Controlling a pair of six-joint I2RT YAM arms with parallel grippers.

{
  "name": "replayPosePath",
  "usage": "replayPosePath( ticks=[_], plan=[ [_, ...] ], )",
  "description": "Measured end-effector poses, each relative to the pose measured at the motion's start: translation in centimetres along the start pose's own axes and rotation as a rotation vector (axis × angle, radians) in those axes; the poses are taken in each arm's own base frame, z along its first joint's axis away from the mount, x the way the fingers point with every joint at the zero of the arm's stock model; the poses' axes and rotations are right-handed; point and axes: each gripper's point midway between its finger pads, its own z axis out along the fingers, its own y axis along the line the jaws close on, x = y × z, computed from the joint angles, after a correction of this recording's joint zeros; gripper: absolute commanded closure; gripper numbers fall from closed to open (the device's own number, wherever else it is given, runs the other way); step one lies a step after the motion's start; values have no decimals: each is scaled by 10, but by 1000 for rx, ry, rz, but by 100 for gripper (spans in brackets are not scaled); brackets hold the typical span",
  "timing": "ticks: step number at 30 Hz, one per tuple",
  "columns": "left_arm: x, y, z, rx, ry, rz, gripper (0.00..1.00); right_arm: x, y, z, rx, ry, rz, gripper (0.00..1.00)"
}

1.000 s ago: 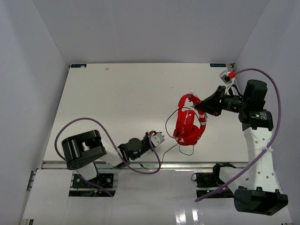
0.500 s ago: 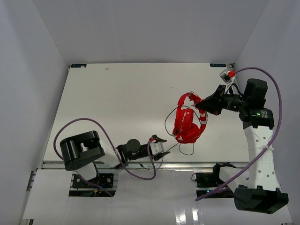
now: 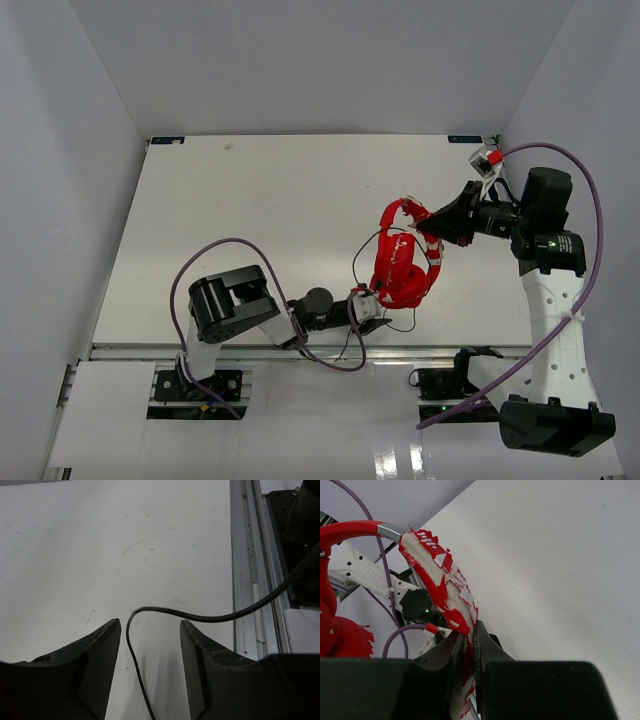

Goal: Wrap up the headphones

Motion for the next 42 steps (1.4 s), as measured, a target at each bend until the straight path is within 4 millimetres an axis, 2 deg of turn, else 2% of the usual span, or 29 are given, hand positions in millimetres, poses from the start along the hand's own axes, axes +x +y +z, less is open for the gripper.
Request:
replayPosePath(
  ticks=[4,8,9,13,15,20,23,30,33,35,42],
  plan=[
    [-3,-2,9,11,-28,-32,41,0,1,0,-5,0,0,92],
    [-8,-1,20,14,-56,-60,51,0,1,0,-8,-1,-1,92],
    [-8,-1,22,15,-60,-69,67,0,2,0,-9,-1,-1,92],
    [-11,0,28,13,-72,-91,93,0,3,0,-10,-2,1,92],
    [-11,1,28,10,-74,-97,99,-1,4,0,-12,-2,7,92],
    [-5,2,12,-12,-44,-101,100,-1,5,-1,-11,-3,6,92],
    [-15,11,-3,-37,-40,-96,100,0,5,-3,2,5,-17,92],
    [-91,71,-38,-158,-119,-62,100,-8,5,-13,86,27,-143,92],
    [-114,94,-52,-195,-117,-47,100,-9,5,-17,120,36,-196,92],
    [-122,105,-57,-208,-93,-48,100,-7,4,-19,139,45,-218,92],
    [-124,152,-65,-262,74,-162,100,-1,-10,-30,249,89,-323,92]
  ],
)
